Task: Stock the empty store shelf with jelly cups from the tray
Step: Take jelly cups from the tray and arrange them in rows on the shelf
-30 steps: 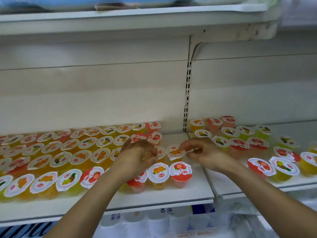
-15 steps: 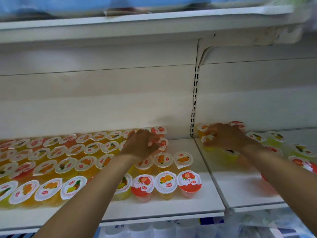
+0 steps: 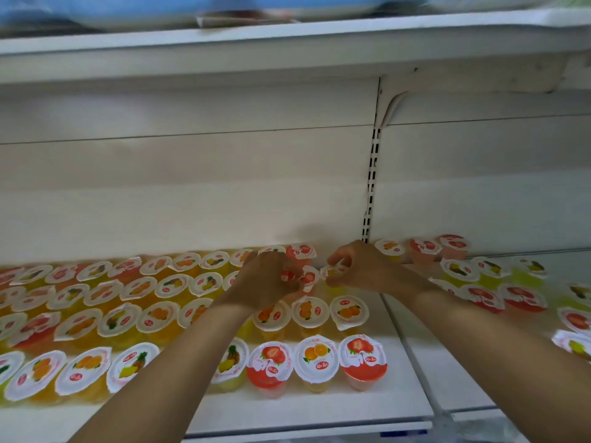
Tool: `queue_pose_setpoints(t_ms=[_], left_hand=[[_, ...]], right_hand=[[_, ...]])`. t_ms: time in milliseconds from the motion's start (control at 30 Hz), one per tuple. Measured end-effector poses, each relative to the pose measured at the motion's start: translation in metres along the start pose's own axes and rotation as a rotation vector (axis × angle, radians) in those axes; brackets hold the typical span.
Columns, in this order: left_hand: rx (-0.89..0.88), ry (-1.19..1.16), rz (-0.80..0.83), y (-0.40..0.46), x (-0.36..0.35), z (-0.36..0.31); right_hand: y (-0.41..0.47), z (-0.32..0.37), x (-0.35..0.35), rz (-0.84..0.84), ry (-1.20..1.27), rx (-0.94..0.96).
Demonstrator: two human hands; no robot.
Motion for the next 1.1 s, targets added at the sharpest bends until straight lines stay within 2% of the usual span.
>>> queue_pose_setpoints(t_ms=[233, 300, 367, 400, 467, 533, 600, 700, 767, 867, 967, 1100], left_hand=[[-0.008, -0.007, -0.007, 0.001, -0.005, 0.006], [0.002, -0.034, -0.004, 0.002, -0.007, 0.008], [0.034, -0.038, -0.012, 0.005, -0.008, 0.010], [0.038, -0.022, -0.015, 0.007, -0.009, 0.011], [0.023, 0.030, -0.014, 0.015, -0.012, 0.014], [0.018, 0.076, 0.011, 0.022, -0.016, 0.018], [0.011, 0.106, 0.036, 0.028, -0.021, 0.022], [-0.008, 0.174, 0.082, 0.035, -0.025, 0.025], [-0.018, 0.205, 0.110, 0.038, -0.027, 0.026], [-0.020, 0.198, 0.116, 0.040, -0.029, 0.028], [-0.005, 0.177, 0.110, 0.041, -0.028, 0.028], [0.009, 0.167, 0.106, 0.040, -0.027, 0.026]], right_hand=[[-0.004, 0.004, 0.001, 0.035, 0.013, 0.026], [-0.002, -0.003, 0.016, -0.080, -0.039, -0.011], [0.004, -0.018, 0.041, -0.287, -0.293, -0.042], [0.007, -0.028, 0.052, -0.337, -0.456, -0.068], [0.012, -0.048, 0.061, -0.298, -0.695, -0.122], [0.015, -0.061, 0.059, -0.213, -0.761, -0.147], [0.017, -0.067, 0.056, -0.186, -0.743, -0.140], [0.020, -0.065, 0.054, -0.239, -0.643, -0.103], [0.022, -0.057, 0.046, -0.250, -0.401, -0.090], [0.029, -0.032, 0.024, -0.169, -0.092, -0.041], [0.038, -0.014, 0.005, -0.116, -0.079, 0.036], [0.050, -0.013, -0.004, -0.084, -0.057, 0.042]])
Point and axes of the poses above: each hand's wrist, its own y-axis towards the middle knuckle, its own x-axis out of the back of the hand, z = x × y, the point moved 4 cm from there along y, towards the middle knuckle, and after that the axes turned 12 degrees about -z, right-handed, at the moved point
